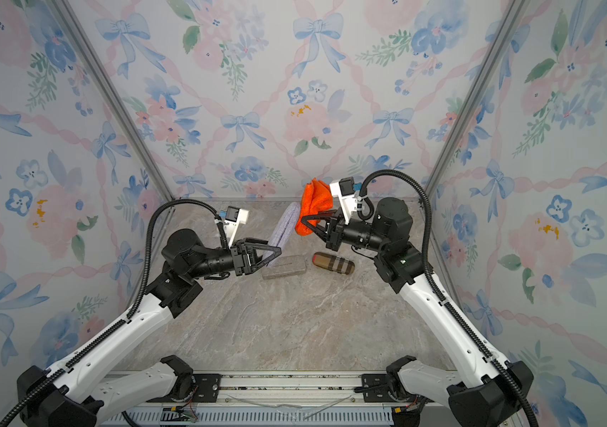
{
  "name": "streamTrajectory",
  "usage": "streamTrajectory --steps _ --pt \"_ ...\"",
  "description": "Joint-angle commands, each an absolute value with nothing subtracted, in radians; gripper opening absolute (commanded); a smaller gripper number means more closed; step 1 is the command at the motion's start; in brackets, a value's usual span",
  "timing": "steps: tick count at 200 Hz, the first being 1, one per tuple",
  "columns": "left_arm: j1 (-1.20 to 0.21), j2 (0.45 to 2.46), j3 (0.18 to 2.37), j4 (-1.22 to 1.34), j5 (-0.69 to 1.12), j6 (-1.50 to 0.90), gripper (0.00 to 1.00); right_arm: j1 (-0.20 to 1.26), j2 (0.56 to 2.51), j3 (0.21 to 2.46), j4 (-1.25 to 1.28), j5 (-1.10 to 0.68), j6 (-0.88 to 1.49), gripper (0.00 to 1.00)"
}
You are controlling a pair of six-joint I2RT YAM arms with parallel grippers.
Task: Wipe the eyeglass case
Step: Wipe the dirt from the eyeglass case.
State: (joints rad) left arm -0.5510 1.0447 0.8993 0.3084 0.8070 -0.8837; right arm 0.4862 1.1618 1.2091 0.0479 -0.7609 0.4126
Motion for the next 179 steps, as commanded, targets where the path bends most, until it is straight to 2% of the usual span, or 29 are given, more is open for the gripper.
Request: streamTrajectory --steps 1,22,52,65,109,124,153,179 --pt "-0.555 1.061 0.87 0.267 0.875 -0.882 0.1 0.594 1.122 1.122 0.026 -0.82 0.364 0.0" --pt "-0.545 1.07 0.887 0.267 0.882 -0.882 0.1 0.661 1.096 1.026 0.07 -0.828 0.389 0.0" --pt "-0.541 1.098 0.91 0.267 0.893 -0.885 0.1 0.715 1.113 1.042 0.055 -0.866 0.34 0.0" --pt "-0.544 1.105 0.91 0.266 0.898 -0.885 0.1 0.689 1.128 1.081 0.03 -0.851 0.313 0.0" --pt "-0.544 1.076 0.894 0.214 0.902 -0.871 0.11 0.439 1.21 1.215 0.124 -0.881 0.42 0.0" --pt "-0.542 1.067 0.892 0.187 0.9 -0.858 0.11 0.41 1.228 1.251 0.126 -0.894 0.438 0.0" --pt "-0.539 1.055 0.889 0.194 0.899 -0.85 0.11 0.439 1.228 1.249 0.067 -0.902 0.391 0.0" --pt "-0.524 1.071 0.894 0.211 0.908 -0.861 0.11 0.533 1.177 1.161 0.027 -0.893 0.339 0.0"
